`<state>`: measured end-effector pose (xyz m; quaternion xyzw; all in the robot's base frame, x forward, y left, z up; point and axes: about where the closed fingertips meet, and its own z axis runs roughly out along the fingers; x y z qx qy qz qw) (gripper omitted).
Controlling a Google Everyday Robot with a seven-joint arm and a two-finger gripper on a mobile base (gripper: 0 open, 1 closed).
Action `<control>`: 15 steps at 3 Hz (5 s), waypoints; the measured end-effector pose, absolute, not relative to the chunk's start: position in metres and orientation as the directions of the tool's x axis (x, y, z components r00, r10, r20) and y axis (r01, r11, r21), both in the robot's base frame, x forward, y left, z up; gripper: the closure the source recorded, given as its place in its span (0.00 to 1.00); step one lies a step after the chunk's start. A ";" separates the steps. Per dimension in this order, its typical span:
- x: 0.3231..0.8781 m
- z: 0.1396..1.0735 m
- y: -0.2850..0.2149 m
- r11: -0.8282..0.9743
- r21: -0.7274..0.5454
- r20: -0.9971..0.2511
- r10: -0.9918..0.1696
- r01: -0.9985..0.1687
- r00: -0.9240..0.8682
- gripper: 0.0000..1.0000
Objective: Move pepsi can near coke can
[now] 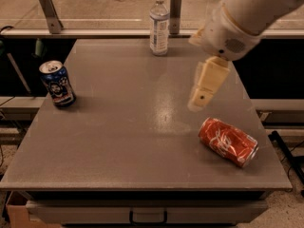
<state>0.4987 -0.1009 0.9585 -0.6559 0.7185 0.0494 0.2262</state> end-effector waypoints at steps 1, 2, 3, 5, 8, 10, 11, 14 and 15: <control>0.521 0.970 -0.022 0.054 -0.218 -0.487 -0.871 -0.974 0.061 0.00; 0.521 0.970 -0.022 0.055 -0.218 -0.487 -0.871 -0.974 0.060 0.00; 0.530 0.959 -0.006 0.068 -0.211 -0.538 -0.841 -0.975 0.058 0.00; 0.575 0.928 0.092 -0.002 -0.168 -0.720 -0.683 -0.986 0.124 0.00; 0.588 0.898 0.216 -0.107 -0.102 -0.860 -0.491 -0.989 0.142 0.00; 0.578 0.896 0.258 -0.110 -0.061 -0.899 -0.427 -0.992 0.102 0.41; 0.581 0.914 0.248 -0.070 -0.062 -0.912 -0.402 -0.996 0.085 0.64; 0.603 0.916 0.042 0.277 -0.069 -0.930 -0.365 -0.958 -0.038 1.00; 0.592 0.918 -0.047 0.387 -0.077 -0.931 -0.357 -0.919 -0.072 1.00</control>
Offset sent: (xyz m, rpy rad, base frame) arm 0.0192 0.0631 0.0070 0.0907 0.0016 0.0850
